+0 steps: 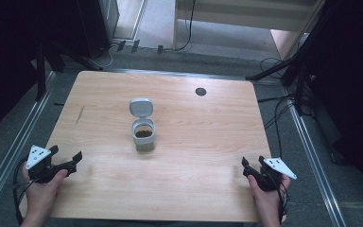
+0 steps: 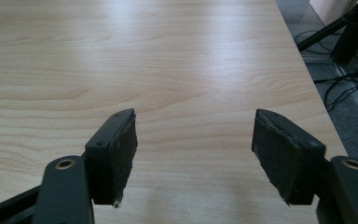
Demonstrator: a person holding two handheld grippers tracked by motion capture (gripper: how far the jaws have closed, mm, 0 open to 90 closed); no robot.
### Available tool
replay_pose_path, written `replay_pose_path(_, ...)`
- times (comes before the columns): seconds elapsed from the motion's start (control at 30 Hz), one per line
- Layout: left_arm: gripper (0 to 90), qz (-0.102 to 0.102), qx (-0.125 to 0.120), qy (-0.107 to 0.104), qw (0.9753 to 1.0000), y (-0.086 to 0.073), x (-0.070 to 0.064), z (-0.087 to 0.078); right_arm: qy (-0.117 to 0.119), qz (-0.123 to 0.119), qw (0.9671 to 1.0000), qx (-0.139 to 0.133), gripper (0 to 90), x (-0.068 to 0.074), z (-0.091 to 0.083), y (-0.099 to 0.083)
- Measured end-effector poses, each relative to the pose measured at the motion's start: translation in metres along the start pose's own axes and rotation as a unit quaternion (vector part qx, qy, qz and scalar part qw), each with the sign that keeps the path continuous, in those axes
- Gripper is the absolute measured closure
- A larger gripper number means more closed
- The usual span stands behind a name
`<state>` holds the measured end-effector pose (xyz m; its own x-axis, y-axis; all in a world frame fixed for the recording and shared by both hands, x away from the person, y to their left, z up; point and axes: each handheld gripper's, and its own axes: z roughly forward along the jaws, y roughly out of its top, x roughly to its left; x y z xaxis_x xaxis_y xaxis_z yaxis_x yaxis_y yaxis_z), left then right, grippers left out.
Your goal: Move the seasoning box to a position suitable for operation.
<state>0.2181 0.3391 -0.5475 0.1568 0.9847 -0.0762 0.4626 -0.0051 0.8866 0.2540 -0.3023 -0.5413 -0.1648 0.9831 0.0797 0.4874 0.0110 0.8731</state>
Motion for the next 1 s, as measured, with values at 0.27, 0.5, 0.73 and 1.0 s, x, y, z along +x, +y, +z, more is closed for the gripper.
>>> replay_pose_path(0.27, 35.2, -0.005, -0.002, -0.010, 0.9999, 0.011, -0.017, 0.008, 0.038, -0.023, 0.9989, -0.016, 51.8, 0.036, 0.011, 0.022)
replay_pose_path(0.5, 54.1, -0.008, -0.016, -0.062, 0.9979, 0.030, -0.042, 0.021, 0.112, -0.046, 0.9923, -0.023, 69.2, 0.093, 0.033, 0.044)
replay_pose_path(0.73, 67.9, -0.011, -0.030, -0.088, 0.9956, 0.054, -0.077, 0.049, 0.170, -0.064, 0.9830, -0.029, 82.3, 0.143, 0.058, 0.065)
replay_pose_path(1.0, 88.4, 0.001, -0.017, -0.123, 0.9922, 0.067, -0.110, 0.074, 0.217, -0.071, 0.9731, -0.028, 90.0, 0.189, 0.085, 0.077)
